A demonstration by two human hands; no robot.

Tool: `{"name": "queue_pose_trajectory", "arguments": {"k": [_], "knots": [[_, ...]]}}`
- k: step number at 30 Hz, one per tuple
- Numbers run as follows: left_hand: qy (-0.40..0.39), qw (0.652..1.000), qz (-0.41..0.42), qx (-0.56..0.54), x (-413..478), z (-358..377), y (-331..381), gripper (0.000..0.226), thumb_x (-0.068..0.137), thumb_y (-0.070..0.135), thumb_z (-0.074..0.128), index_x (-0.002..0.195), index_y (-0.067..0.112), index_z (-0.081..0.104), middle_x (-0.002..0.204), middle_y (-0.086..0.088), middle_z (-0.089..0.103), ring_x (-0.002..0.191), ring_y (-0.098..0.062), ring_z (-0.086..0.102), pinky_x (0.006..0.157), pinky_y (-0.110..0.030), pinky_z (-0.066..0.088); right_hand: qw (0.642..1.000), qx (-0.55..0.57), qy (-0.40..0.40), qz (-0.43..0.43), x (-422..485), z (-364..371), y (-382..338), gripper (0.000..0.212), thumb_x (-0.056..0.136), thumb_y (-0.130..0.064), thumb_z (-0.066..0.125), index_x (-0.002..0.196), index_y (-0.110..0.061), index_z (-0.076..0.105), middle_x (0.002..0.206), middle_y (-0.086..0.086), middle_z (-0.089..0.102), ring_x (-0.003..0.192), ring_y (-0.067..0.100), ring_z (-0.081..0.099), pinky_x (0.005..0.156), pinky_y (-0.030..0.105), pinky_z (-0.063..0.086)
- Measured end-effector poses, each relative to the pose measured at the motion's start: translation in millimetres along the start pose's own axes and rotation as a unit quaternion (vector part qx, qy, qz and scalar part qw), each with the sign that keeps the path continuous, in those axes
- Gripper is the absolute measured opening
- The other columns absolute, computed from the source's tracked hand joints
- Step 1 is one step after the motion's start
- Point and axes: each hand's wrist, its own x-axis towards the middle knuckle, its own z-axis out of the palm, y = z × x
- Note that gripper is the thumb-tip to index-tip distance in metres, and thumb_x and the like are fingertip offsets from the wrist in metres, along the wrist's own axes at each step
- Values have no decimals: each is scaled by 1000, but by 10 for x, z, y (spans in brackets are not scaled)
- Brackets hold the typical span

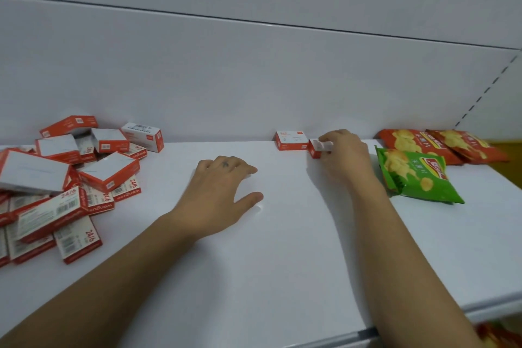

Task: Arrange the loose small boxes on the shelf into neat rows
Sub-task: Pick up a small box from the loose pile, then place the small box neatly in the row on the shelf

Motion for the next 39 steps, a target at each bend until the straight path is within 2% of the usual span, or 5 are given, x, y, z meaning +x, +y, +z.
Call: {"name": "queue_pose_trajectory", "arguments": {"k": [8, 15, 30, 36, 39], "knots": [[-17, 1000, -9, 5, -7, -31, -16, 63, 82, 66, 27, 130, 33, 50, 132, 16, 48, 127, -7, 36, 104, -29, 19, 996, -52, -66, 27, -14, 66, -77, 22, 87, -17, 47, 91, -22, 68, 94, 2, 64, 80, 23, 51, 64, 27, 36], [-26, 999, -18, 7, 6, -41, -34, 76, 74, 71, 15, 130, 32, 50, 131, 14, 49, 127, -9, 36, 106, -30, 21, 998, -11, -66, -15, 41, 166, -19, 41, 82, -4, 43, 116, -19, 61, 111, 4, 63, 104, 29, 56, 70, 30, 39], [-27, 999, -27, 15, 4, -55, -85, 78, 74, 71, 13, 131, 32, 49, 132, 13, 48, 128, -10, 35, 106, -32, 20, 995, -47, -54, -64, 60, 242, -12, 45, 80, 2, 39, 119, -12, 56, 114, 2, 57, 110, 29, 46, 75, 32, 34], [-14, 999, -35, 15, -13, -84, -107, 76, 75, 70, 15, 131, 31, 49, 131, 13, 49, 128, -11, 35, 105, -31, 20, 998, -8, 3, -55, -9, 177, -142, 47, 89, -18, 50, 136, -19, 48, 134, 1, 53, 128, 26, 42, 105, 41, 30], [5, 999, -54, 4, -18, -151, -141, 59, 85, 66, 33, 130, 31, 49, 131, 13, 50, 127, -10, 35, 105, -29, 19, 995, 19, 25, -93, -82, 156, -313, 52, 88, -36, 57, 138, -23, 47, 142, -1, 49, 134, 23, 39, 112, 43, 24]]}}
